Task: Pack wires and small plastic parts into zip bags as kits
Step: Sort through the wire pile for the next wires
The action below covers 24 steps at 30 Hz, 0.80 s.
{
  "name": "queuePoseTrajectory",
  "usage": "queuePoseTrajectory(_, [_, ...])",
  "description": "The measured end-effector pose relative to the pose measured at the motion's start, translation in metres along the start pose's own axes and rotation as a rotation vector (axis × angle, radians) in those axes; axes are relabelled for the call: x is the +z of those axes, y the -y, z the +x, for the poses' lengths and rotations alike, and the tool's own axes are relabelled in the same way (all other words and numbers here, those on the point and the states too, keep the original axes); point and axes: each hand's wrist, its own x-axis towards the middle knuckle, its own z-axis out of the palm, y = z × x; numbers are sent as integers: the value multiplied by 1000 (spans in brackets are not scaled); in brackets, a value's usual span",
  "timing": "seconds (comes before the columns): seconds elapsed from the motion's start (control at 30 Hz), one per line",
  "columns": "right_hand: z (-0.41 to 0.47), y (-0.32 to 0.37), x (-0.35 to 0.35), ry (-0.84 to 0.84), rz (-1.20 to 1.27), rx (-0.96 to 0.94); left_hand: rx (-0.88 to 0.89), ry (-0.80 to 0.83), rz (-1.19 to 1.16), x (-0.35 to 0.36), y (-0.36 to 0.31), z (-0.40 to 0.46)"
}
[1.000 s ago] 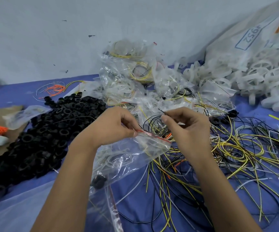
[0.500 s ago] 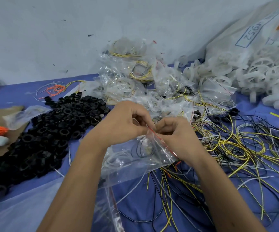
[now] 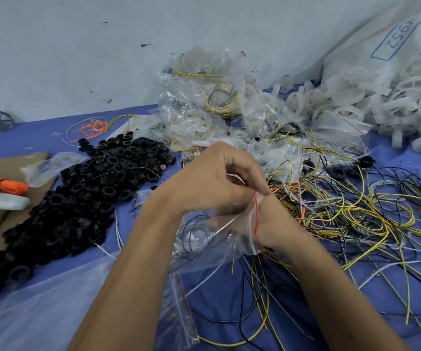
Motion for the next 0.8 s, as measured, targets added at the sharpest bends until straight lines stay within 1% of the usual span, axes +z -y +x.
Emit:
queuePoseTrajectory(0.03, [-1, -1, 3, -23, -14, -18, 2, -7, -17, 0, 0, 0])
queuePoseTrajectory(0.07, [0, -2, 7, -53, 28, 6, 6, -21, -24, 0, 0, -1])
queuePoseTrajectory(0.13, [4, 2, 11, -104, 100, -4, 11, -52, -31, 0, 2, -2])
queuePoseTrajectory(0.2, [2, 7, 9, -83, 159, -28, 15, -79, -47, -1, 2, -3])
queuePoseTrajectory(0.23, [0, 8, 5, -69, 143, -28, 20, -89, -56, -2, 2, -3])
queuePoseTrajectory(0.3, [-4, 10, 3, 54, 2, -58, 39, -94, -61, -3, 3, -3])
queuePoseTrajectory(0.37, [-9, 9, 4, 255, -124, -88, 62, -84, -61, -3, 5, -2])
queuePoseTrajectory(0.4, [-10, 9, 4, 290, -108, -113, 75, -81, -59, -1, 7, 0])
queuePoseTrajectory(0.43, [-8, 8, 6, 287, -55, -125, 79, -85, -60, -1, 8, 0])
queuePoseTrajectory(0.5, [-4, 7, 4, 167, 39, -112, 66, -119, -88, 2, 11, 2])
queuePoseTrajectory(0.57, [2, 4, -3, -30, 27, -77, 51, -177, -108, 5, 13, 5])
queuePoseTrajectory(0.63, [5, 2, -13, -185, -91, 4, 78, -211, -68, 10, 15, 10])
queuePoseTrajectory(0.67, [5, 3, -20, -249, -173, 14, 90, -218, -44, 15, 16, 14])
queuePoseTrajectory(0.73, [2, 9, -32, -353, -358, -33, 103, -243, -1, 26, 20, 19])
queuePoseTrajectory(0.8, [-5, 22, -41, -406, -516, -56, 103, -277, 16, 39, 24, 24])
